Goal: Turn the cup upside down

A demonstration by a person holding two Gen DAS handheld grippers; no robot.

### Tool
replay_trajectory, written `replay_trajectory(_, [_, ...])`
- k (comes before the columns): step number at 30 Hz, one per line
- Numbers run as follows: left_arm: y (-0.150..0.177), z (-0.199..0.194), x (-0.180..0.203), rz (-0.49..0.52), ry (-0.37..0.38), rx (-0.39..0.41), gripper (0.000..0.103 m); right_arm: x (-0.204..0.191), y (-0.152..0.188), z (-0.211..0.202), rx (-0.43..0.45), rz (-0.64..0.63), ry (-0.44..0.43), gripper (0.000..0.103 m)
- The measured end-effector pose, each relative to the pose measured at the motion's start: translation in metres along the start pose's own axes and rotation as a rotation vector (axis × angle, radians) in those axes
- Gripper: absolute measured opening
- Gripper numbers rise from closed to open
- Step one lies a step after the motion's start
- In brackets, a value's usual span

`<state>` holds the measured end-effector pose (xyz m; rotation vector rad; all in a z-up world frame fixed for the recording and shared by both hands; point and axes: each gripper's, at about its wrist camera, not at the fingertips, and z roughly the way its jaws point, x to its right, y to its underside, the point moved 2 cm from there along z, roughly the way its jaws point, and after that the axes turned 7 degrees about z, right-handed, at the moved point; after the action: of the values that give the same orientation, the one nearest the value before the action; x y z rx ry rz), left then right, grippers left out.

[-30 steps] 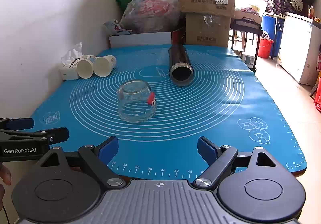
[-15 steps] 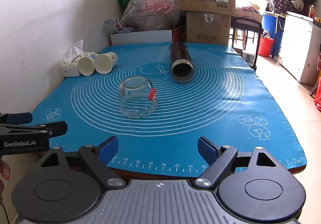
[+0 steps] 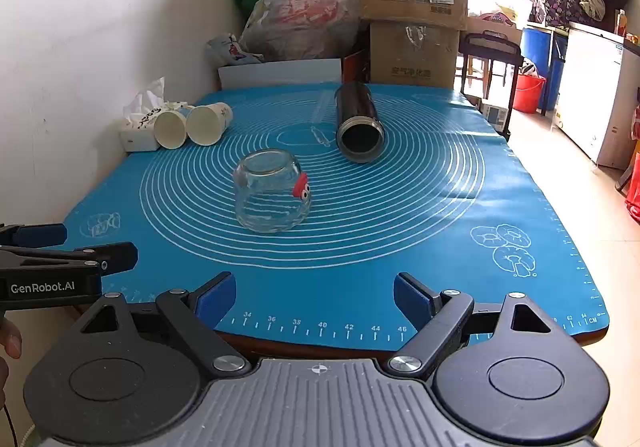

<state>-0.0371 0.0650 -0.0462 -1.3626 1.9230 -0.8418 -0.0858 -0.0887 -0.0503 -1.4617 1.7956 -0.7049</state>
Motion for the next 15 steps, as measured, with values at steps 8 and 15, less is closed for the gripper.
replay_trajectory(8, [-0.0001,0.0,0.0003,0.0,0.0,0.0,0.093,0.0012,-0.0001,0.0001,-0.001,0.002,-0.001,0.087])
replay_trajectory(15, [-0.0001,0.0,0.0005,0.001,0.0,0.001,0.093,0.0012,-0.0001,0.0002,-0.002,0.002,-0.001,0.087])
